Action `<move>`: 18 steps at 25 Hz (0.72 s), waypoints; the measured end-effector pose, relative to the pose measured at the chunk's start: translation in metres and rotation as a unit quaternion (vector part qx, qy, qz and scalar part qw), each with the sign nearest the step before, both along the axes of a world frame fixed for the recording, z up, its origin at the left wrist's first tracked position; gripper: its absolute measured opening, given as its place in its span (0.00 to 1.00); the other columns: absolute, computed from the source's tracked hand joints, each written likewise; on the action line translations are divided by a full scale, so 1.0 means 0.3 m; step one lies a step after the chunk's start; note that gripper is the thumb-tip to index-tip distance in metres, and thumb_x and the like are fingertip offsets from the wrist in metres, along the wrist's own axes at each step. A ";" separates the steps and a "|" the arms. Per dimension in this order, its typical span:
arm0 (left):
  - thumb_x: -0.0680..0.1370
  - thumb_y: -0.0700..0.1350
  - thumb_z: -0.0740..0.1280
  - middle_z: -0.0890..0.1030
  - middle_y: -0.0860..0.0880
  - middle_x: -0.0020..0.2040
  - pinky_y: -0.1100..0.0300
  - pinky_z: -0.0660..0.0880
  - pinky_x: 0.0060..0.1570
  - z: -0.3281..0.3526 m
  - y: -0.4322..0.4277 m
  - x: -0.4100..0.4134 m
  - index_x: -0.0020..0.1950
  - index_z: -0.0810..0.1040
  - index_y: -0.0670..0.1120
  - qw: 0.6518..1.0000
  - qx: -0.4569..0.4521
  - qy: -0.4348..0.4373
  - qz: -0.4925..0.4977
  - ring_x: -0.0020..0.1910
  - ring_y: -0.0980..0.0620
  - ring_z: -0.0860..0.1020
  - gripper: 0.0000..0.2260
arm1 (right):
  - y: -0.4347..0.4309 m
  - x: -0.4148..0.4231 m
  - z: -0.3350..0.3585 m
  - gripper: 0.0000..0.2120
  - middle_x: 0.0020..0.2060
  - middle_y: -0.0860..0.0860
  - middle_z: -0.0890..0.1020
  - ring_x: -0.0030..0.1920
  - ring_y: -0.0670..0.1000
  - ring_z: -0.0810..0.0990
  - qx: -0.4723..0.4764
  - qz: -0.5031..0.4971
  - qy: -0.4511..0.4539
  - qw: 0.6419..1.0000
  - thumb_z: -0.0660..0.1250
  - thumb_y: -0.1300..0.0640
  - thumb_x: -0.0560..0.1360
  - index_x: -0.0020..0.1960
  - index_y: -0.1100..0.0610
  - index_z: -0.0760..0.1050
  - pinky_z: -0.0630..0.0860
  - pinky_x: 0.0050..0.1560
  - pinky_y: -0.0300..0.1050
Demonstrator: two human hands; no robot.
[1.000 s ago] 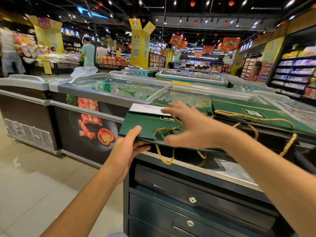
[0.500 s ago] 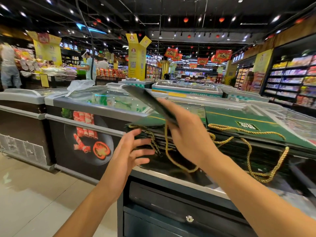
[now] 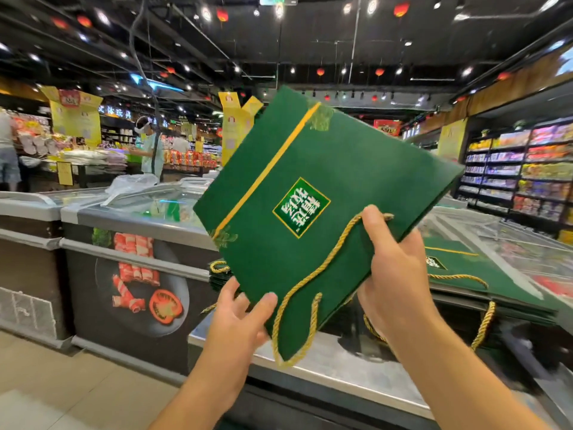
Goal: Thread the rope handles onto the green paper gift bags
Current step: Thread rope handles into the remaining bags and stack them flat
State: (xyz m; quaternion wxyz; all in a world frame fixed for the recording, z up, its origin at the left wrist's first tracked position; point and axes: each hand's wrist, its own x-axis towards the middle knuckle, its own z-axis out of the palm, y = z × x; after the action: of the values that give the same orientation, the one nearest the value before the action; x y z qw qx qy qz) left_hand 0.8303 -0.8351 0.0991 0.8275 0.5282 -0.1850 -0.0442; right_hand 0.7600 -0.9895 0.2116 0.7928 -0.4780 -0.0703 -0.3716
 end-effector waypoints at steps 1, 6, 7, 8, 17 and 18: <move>0.78 0.36 0.69 0.84 0.45 0.59 0.55 0.82 0.45 0.020 -0.005 -0.005 0.70 0.71 0.48 1.000 -0.007 -0.012 0.004 0.55 0.48 0.84 0.22 | -0.018 -0.003 -0.010 0.07 0.49 0.56 0.87 0.48 0.55 0.87 -0.009 -0.011 0.004 1.000 0.66 0.63 0.81 0.59 0.58 0.78 0.83 0.45 0.50; 0.79 0.27 0.63 0.85 0.48 0.57 0.59 0.82 0.47 0.097 0.012 0.072 0.68 0.73 0.52 0.997 0.002 -0.060 0.052 0.56 0.50 0.84 0.24 | -0.192 -0.037 -0.015 0.19 0.53 0.55 0.86 0.52 0.57 0.86 0.008 -0.075 0.034 0.997 0.69 0.68 0.77 0.65 0.55 0.76 0.81 0.50 0.50; 0.79 0.27 0.63 0.85 0.48 0.58 0.56 0.83 0.51 0.120 0.004 0.087 0.69 0.73 0.52 0.997 0.009 -0.058 0.059 0.57 0.49 0.84 0.25 | -0.241 -0.050 -0.012 0.22 0.53 0.57 0.86 0.49 0.56 0.86 0.007 -0.079 0.036 0.996 0.69 0.68 0.77 0.67 0.52 0.75 0.81 0.49 0.49; 0.80 0.28 0.63 0.84 0.48 0.60 0.51 0.81 0.56 0.133 -0.003 0.112 0.70 0.72 0.51 0.996 0.017 -0.055 0.062 0.59 0.48 0.83 0.24 | -0.285 -0.062 -0.014 0.25 0.55 0.58 0.85 0.49 0.55 0.86 -0.013 -0.091 0.046 0.995 0.71 0.67 0.76 0.68 0.47 0.74 0.82 0.49 0.49; 0.78 0.40 0.72 0.74 0.55 0.68 0.73 0.73 0.54 0.333 -0.240 0.208 0.78 0.64 0.49 0.952 0.255 -0.167 0.006 0.57 0.70 0.75 0.31 | -0.603 -0.189 -0.006 0.25 0.64 0.45 0.75 0.64 0.43 0.71 -0.432 -0.279 0.283 0.810 0.71 0.52 0.78 0.74 0.51 0.72 0.65 0.63 0.39; 0.78 0.43 0.72 0.71 0.56 0.71 0.74 0.70 0.56 0.357 -0.276 0.212 0.78 0.63 0.52 0.939 0.288 -0.189 -0.003 0.59 0.70 0.73 0.31 | -0.634 -0.201 -0.004 0.24 0.63 0.45 0.75 0.63 0.42 0.70 -0.441 -0.294 0.292 0.796 0.70 0.51 0.79 0.74 0.51 0.72 0.65 0.63 0.39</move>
State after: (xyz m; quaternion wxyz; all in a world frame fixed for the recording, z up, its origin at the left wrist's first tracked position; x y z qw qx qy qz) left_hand 0.8941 -0.9178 0.2062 0.5900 0.7418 -0.3188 0.0020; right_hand 0.6998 -1.1798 0.2104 0.3314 -0.8593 0.1528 -0.3584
